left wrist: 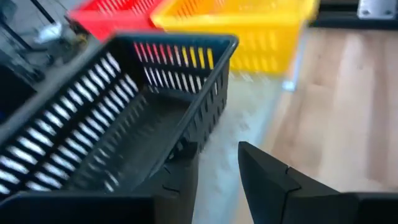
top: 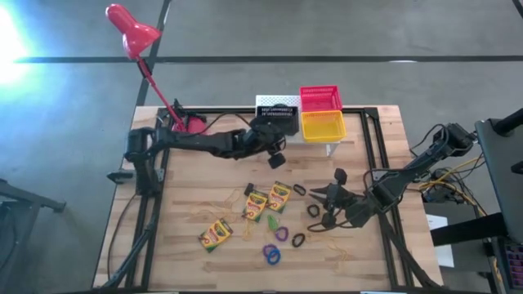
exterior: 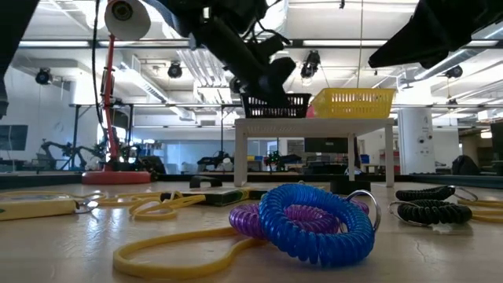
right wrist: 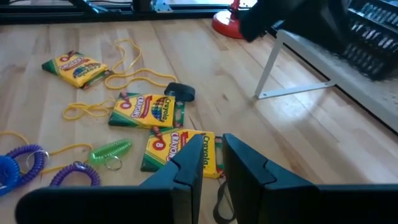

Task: Pick & Place Office Desk Supplies
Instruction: Put the black bin on the shelf, then adjust the bins on the shelf, then put the yellow bin on the shelf

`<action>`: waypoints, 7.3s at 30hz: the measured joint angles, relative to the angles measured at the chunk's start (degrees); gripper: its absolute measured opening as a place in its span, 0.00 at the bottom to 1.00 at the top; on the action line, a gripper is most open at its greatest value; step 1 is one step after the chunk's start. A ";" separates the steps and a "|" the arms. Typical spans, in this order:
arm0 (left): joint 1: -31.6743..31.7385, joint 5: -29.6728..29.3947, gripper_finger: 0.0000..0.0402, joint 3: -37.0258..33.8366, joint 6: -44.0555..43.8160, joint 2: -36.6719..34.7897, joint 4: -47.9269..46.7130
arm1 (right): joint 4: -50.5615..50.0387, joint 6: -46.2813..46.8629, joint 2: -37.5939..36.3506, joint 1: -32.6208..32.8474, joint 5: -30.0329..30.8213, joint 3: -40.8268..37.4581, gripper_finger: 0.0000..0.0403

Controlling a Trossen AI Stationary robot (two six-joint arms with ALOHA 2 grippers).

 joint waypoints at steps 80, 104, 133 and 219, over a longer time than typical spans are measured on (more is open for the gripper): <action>14.90 8.81 0.29 -22.23 5.90 -16.42 10.14 | -27.41 -13.31 -1.88 -80.24 -37.79 19.10 0.09; 14.93 5.79 0.29 -22.23 6.64 -22.74 -2.89 | -45.31 0.66 -15.82 -57.09 -31.66 17.14 0.09; 8.25 6.22 0.29 -24.20 0.97 -25.06 -4.86 | -41.89 5.94 -8.91 -35.26 -11.11 20.80 0.09; -12.33 4.09 0.29 -42.99 -12.16 -29.89 18.13 | -43.94 -24.33 2.87 -23.52 -25.25 26.73 0.02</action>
